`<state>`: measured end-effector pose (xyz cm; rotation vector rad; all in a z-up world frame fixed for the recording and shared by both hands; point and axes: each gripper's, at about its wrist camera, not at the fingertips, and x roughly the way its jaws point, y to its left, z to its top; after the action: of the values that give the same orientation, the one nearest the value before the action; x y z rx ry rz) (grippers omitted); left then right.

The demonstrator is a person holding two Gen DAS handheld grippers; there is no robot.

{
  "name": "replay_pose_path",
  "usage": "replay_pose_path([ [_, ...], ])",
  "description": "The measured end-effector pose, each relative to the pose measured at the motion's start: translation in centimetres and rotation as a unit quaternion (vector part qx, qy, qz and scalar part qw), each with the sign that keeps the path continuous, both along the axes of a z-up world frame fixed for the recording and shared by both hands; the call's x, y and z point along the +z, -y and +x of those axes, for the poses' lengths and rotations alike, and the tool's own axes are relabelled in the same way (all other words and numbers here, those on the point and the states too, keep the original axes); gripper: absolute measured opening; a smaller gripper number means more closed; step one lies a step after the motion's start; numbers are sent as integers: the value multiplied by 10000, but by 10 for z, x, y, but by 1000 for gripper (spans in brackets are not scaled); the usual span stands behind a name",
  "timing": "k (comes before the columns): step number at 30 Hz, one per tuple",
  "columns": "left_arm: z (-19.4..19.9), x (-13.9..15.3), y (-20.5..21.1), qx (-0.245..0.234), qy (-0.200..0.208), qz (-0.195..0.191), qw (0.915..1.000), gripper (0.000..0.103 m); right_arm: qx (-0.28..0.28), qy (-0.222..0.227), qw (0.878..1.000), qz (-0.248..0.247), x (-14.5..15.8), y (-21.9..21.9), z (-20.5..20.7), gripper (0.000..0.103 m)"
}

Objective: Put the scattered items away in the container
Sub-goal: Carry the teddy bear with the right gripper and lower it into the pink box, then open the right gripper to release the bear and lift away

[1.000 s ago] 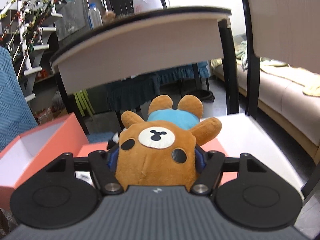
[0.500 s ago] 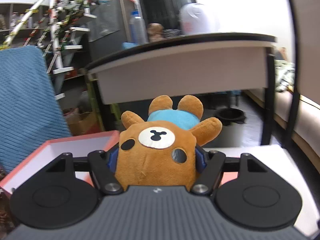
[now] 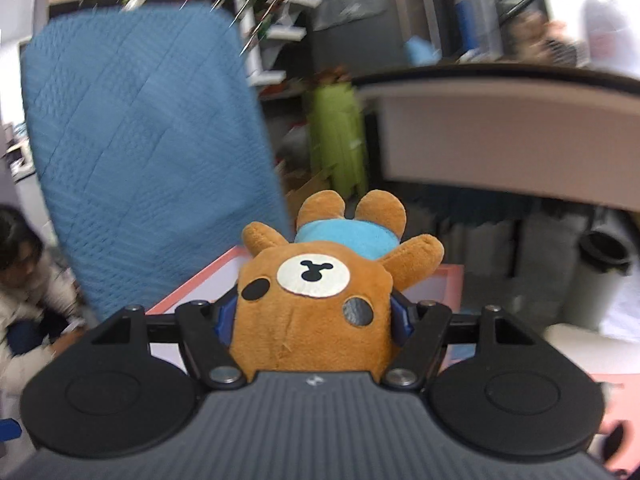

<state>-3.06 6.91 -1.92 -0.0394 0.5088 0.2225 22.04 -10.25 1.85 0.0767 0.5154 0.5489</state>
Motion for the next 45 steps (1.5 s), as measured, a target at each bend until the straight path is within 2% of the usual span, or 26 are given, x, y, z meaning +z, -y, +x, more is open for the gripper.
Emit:
replay_pose_path([
  [6,-10,-3,-20,402,-149,5,9991,103,631,-391,9966,-344,-9,-80,20,71],
  [12,-13,-2,-28,569,-204,-56,9982,103,772,-773,9911,-760,-27,-122,54,71],
  [22,-15,1,-26,516,-164,-31,9985,103,969,-1255,9809,-1130,-44,-147,72,75],
  [25,-17,2,-26,474,-142,-66,9988,103,992,-1418,9777,-1186,-57,-150,73,85],
  [29,-20,3,-24,403,-96,-126,9991,103,941,-1443,9781,-1168,-51,-141,71,92],
  [34,-21,4,-15,186,-53,-124,9997,103,882,-1323,9843,-759,-37,-124,64,92],
  [45,-9,7,30,-489,108,-32,9987,103,181,-701,9973,-112,16,5,6,92],
])
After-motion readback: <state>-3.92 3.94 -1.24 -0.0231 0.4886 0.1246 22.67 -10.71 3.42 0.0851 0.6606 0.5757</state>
